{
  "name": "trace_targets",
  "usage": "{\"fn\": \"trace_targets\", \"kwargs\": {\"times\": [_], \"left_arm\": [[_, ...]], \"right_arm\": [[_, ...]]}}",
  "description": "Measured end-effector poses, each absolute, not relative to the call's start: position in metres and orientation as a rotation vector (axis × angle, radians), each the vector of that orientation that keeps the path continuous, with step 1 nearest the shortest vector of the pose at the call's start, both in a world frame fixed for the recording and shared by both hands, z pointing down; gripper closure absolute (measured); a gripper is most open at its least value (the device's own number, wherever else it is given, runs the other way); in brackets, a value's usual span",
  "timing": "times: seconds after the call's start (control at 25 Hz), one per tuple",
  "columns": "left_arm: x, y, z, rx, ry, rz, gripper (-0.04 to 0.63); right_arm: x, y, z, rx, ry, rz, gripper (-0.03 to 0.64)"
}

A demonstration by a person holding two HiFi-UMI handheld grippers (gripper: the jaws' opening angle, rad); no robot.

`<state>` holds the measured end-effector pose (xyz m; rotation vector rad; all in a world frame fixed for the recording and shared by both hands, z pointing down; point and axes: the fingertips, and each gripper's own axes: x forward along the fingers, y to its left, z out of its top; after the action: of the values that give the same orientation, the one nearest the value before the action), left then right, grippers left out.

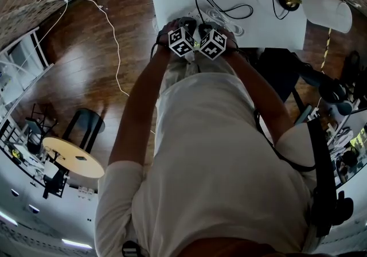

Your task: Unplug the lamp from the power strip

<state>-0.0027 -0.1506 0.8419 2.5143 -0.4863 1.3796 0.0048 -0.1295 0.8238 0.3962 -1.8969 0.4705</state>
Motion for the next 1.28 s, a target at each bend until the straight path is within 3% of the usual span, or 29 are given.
{"fn": "trace_targets", "kwargs": {"times": [1.28], "left_arm": [[0.002, -0.146, 0.842, 2.614, -0.471, 1.658, 0.607]], "right_arm": [[0.01, -0.128, 0.797, 0.425, -1.945, 0.472, 0.571]]}}
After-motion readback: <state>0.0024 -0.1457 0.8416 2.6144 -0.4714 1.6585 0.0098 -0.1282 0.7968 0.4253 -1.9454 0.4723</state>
